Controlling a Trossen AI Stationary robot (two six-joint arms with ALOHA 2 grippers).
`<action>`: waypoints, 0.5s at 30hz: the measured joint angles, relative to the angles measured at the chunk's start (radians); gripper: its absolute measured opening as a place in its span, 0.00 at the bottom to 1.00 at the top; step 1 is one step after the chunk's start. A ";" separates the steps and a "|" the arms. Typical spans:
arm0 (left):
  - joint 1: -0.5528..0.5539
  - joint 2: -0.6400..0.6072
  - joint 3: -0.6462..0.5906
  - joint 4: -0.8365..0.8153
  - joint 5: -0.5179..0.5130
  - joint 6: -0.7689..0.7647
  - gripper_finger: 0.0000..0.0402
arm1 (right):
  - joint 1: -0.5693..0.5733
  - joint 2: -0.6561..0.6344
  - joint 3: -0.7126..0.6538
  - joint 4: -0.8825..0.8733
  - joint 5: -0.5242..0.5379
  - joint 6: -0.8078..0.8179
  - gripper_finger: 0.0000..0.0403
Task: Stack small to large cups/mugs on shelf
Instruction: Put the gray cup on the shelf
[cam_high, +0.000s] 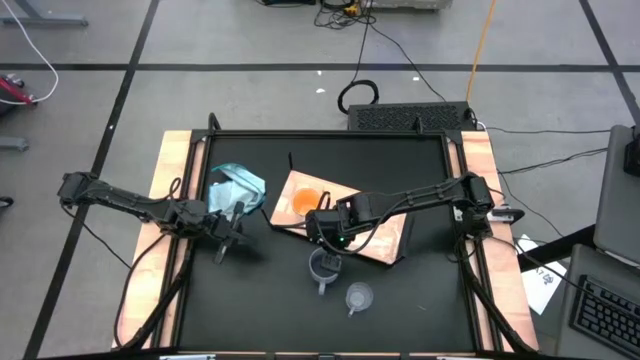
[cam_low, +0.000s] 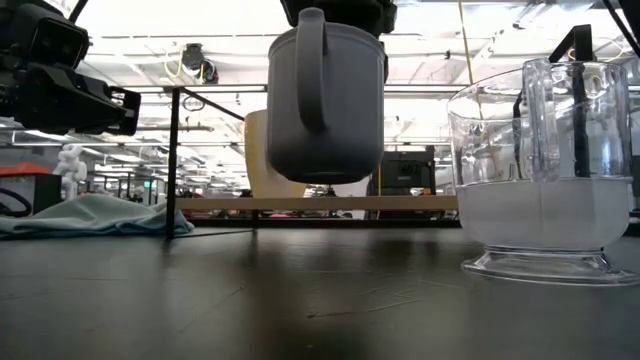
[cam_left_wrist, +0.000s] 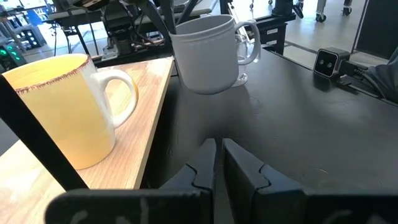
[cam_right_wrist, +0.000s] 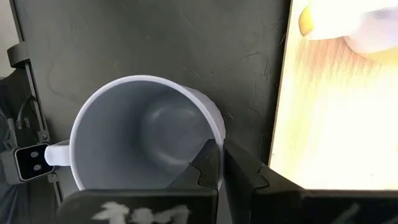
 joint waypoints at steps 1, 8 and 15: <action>0.000 0.000 0.000 0.000 0.000 0.000 0.08 | 0.000 -0.008 0.000 -0.009 0.001 0.000 0.00; 0.000 0.000 0.000 0.001 0.000 -0.002 0.08 | -0.010 -0.068 0.000 -0.060 0.091 0.012 0.00; 0.000 0.000 0.000 0.002 0.000 -0.020 0.08 | -0.040 -0.123 0.001 -0.123 0.175 0.034 0.00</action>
